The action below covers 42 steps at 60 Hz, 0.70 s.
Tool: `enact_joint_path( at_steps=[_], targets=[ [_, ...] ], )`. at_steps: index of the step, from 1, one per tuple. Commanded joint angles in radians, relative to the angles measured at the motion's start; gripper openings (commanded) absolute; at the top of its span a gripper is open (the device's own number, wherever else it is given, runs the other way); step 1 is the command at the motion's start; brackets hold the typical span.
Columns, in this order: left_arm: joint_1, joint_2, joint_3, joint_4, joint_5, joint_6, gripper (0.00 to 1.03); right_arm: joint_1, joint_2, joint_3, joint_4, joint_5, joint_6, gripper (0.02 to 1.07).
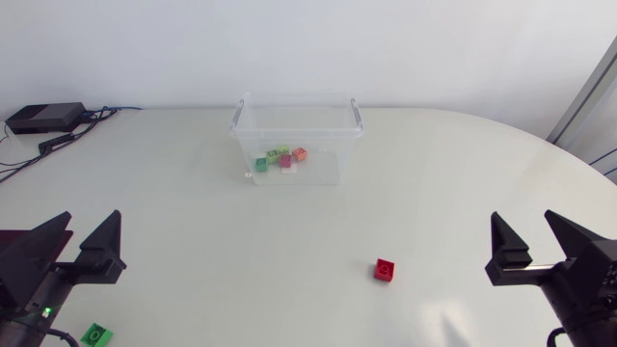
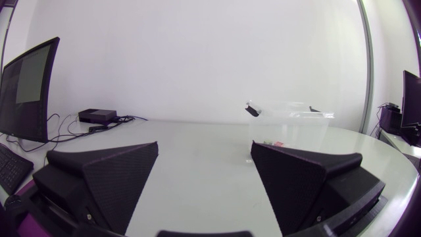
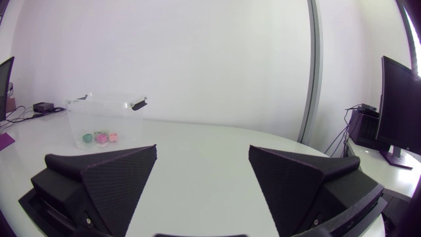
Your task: Place the duplo bricks in the container
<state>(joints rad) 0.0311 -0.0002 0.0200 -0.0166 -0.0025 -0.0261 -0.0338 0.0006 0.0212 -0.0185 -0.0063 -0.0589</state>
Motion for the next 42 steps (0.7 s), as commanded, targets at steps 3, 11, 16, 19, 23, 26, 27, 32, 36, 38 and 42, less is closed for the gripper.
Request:
enact_joint_path(
  at_steps=[3,11,16,19,23,26,27,32,36,38,42],
  targets=[
    [-0.005,-0.011,-0.018,0.006,-0.004,-0.009,0.99,0.003,-0.005,-0.021,0.012,-0.003,0.014,1.03],
    [-0.003,-0.011,-0.018,0.004,-0.004,-0.009,0.99,0.002,-0.005,-0.021,0.012,-0.003,0.014,1.03],
    [-0.003,-0.011,-0.018,0.004,-0.004,-0.011,0.99,0.003,-0.005,-0.021,0.012,-0.003,0.014,1.03],
    [-0.003,-0.011,-0.018,0.004,-0.004,-0.011,0.99,0.003,-0.005,-0.021,0.012,-0.003,0.014,1.03],
    [-0.003,-0.011,-0.018,0.004,-0.004,-0.009,0.99,0.005,-0.005,-0.021,0.012,-0.003,0.014,1.03],
    [-0.003,-0.011,-0.018,0.004,-0.004,-0.009,0.99,0.005,-0.005,-0.021,0.012,-0.003,0.014,1.03],
    [-0.003,-0.011,-0.018,0.004,-0.004,-0.011,0.99,0.005,-0.005,-0.021,0.012,-0.003,0.014,1.03],
    [-0.01,-0.011,-0.018,0.003,-0.004,-0.011,0.99,0.005,-0.005,-0.021,0.012,-0.003,0.014,1.03],
    [-0.017,-0.012,-0.017,0.003,-0.004,-0.011,0.99,0.006,-0.005,-0.021,0.012,-0.003,0.014,1.03],
    [-0.019,-0.014,-0.018,0.006,-0.004,-0.011,0.99,0.006,-0.005,-0.021,0.012,-0.003,0.014,1.03],
    [-0.02,-0.014,-0.015,0.004,-0.004,-0.009,0.99,0.006,-0.005,-0.021,0.011,-0.003,0.014,1.03]
  ],
)
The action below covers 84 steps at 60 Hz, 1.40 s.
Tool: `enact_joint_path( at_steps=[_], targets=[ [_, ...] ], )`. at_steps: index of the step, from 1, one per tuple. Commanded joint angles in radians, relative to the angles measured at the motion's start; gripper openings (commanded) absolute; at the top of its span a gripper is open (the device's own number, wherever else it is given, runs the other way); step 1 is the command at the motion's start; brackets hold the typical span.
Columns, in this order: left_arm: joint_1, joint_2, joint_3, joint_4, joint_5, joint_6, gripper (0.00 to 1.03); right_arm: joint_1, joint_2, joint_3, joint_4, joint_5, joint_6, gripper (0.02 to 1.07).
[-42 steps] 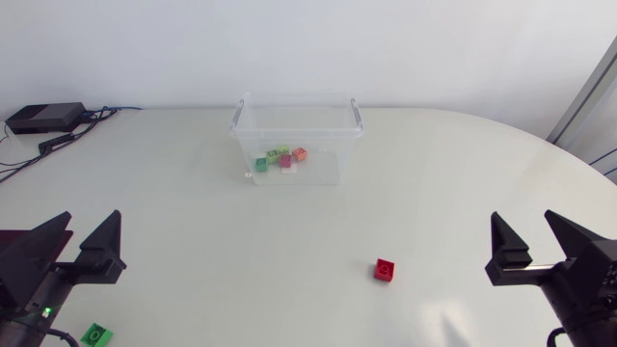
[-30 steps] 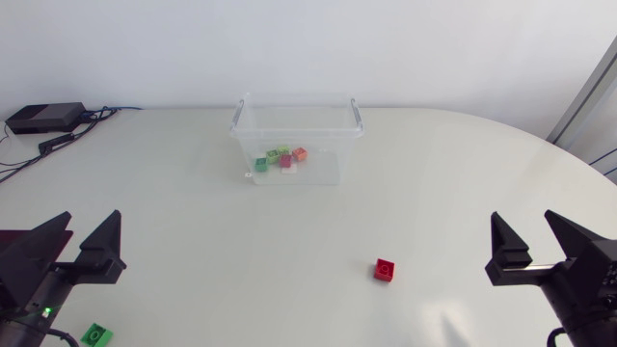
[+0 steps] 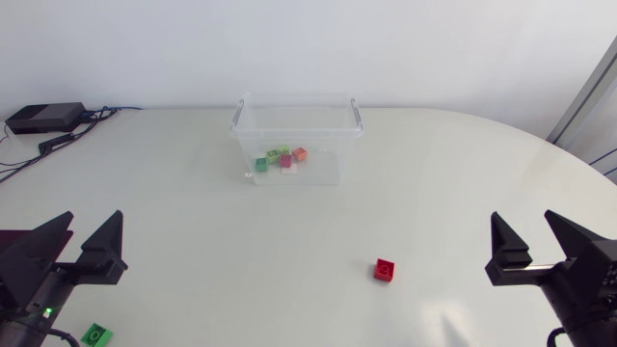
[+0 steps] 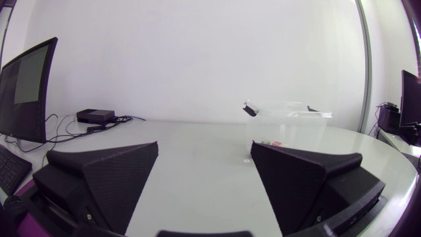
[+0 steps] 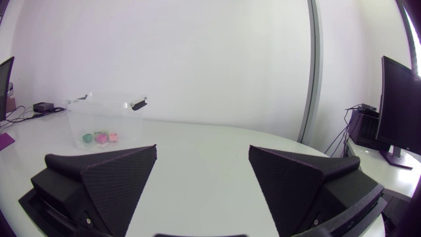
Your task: Place the duplo bricks in the container
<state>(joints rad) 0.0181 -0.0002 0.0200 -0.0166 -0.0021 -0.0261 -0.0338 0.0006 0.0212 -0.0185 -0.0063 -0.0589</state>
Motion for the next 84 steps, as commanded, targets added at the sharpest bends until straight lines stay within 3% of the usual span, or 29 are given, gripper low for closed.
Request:
enact_joint_path(
  at_steps=[1,14,31,45,57,74,84],
  targets=[
    [-0.007,-0.014,-0.014,0.004,-0.004,-0.008,0.99,0.006,-0.005,-0.021,0.011,-0.003,0.013,1.03],
    [-0.018,0.003,0.107,-0.074,-0.003,-0.008,0.99,0.014,-0.007,-0.018,0.015,-0.006,0.008,1.03],
    [-0.01,0.236,0.313,-0.189,-0.004,-0.006,0.99,0.014,-0.004,0.033,0.011,-0.014,0.008,1.03],
    [-0.014,0.516,0.571,-0.468,-0.004,0.002,0.95,0.038,0.142,0.135,0.002,-0.024,0.008,1.03],
    [-0.053,0.746,0.755,-0.684,0.017,0.253,0.91,0.048,0.308,0.246,-0.043,-0.037,0.011,1.03],
    [-0.033,1.034,0.923,-0.965,0.017,0.255,0.92,0.064,0.446,0.318,-0.064,-0.037,0.039,1.03],
    [-0.014,1.111,0.931,-1.063,0.013,0.253,0.94,0.061,0.561,0.353,-0.069,-0.052,0.06,1.03]
  ],
)
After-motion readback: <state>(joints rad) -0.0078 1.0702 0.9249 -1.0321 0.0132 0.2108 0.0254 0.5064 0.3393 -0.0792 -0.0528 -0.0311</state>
